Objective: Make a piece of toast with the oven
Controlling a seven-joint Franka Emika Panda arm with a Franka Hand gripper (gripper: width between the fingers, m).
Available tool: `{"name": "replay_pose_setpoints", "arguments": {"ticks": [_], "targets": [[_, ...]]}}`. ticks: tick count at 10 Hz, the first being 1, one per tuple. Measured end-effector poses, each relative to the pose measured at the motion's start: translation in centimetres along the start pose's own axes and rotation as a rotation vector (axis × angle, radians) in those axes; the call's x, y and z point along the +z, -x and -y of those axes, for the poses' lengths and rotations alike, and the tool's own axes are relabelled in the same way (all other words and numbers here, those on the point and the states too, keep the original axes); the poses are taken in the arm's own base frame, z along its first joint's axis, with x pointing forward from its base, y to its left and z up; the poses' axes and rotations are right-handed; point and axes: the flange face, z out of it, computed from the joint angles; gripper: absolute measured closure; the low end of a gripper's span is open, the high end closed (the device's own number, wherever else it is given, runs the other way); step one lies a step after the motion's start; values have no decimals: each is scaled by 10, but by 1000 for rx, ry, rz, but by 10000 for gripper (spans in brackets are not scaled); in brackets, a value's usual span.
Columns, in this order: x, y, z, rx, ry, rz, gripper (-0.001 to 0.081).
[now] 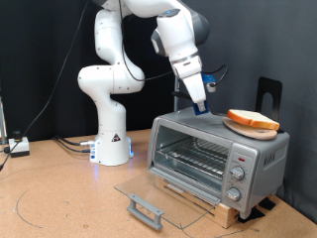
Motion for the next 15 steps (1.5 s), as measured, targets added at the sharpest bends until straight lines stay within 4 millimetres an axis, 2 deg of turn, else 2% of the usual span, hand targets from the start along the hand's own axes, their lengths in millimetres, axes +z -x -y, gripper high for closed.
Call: {"name": "replay_pose_setpoints", "arguments": {"ticks": [9,12,15], "targets": [[38,-27,5,12,13,-45,377],[42,-27,16,-50,-57,-122,377],[41,-19,17,-57,-73,-140,377]]}}
